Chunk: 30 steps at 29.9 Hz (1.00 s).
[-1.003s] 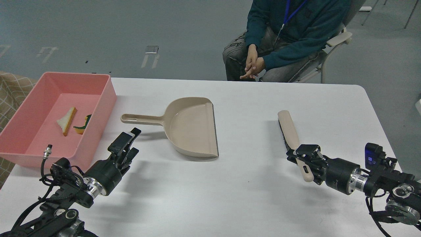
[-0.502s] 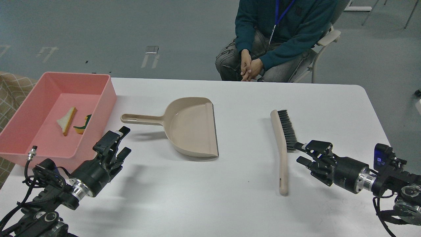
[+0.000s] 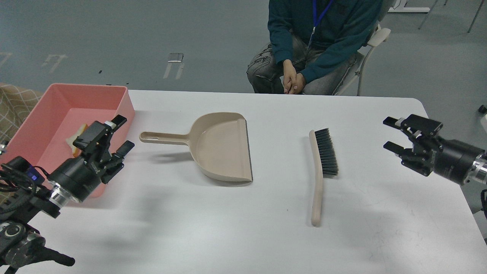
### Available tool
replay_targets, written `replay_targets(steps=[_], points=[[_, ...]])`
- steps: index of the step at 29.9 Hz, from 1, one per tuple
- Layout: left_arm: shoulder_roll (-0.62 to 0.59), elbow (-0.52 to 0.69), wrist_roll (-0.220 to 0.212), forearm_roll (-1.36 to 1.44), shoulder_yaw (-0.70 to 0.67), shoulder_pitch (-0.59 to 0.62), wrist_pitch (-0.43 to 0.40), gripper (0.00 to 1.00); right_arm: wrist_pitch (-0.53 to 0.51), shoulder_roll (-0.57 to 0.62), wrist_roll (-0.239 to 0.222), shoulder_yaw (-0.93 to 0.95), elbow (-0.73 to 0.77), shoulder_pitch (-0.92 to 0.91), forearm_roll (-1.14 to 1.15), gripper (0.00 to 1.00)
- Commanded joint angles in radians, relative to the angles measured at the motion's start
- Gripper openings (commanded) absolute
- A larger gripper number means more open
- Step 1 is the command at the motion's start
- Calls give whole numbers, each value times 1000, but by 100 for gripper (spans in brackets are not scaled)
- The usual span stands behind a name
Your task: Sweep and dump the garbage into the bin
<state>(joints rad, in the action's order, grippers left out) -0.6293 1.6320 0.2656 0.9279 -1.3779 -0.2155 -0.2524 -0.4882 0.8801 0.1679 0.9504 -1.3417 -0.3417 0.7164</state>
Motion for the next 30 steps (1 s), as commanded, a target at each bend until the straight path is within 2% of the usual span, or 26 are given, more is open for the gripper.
replay_targets(steps=[1, 3, 5, 6, 9, 14, 17, 19, 20, 24, 26, 28, 30], points=[[0, -4, -37, -52, -52, 83, -8, 98, 8, -6, -1, 106, 13, -11, 3, 86], [-1, -18, -51, -75, -61, 155, -4, 98, 23, -13, -1, 168, 53, -20, 5, 87], [2, -66, -63, -86, -61, 276, 5, 98, 48, -70, -8, 229, 134, -69, 3, 92], [2, -66, -63, -86, -61, 277, 5, 98, 48, -70, -8, 229, 134, -69, 3, 92], [6, -142, -77, -87, -44, 421, 47, 98, 72, -113, -10, 246, 232, -177, 3, 92], [77, -297, -92, -87, 14, 606, 58, 98, 171, -191, -10, 246, 357, -299, 2, 92], [146, -429, -92, -87, 91, 746, 59, 98, 226, -269, -2, 246, 438, -382, 2, 93], [212, -547, -89, -89, 120, 835, 55, 98, 255, -325, 2, 248, 496, -427, 2, 94], [212, -547, -89, -89, 120, 835, 55, 98, 255, -325, 2, 248, 496, -427, 2, 94], [341, -800, -72, -93, 132, 996, 42, 98, 264, -423, 2, 287, 565, -487, 2, 94], [370, -863, -66, -101, 132, 1033, 39, 98, 267, -444, 2, 303, 578, -491, 2, 94], [420, -958, -43, -139, 148, 1074, 24, 98, 270, -499, 7, 314, 627, -502, 2, 94], [450, -1004, -22, -179, 172, 1091, -1, 98, 270, -533, 13, 315, 673, -523, 2, 94]])
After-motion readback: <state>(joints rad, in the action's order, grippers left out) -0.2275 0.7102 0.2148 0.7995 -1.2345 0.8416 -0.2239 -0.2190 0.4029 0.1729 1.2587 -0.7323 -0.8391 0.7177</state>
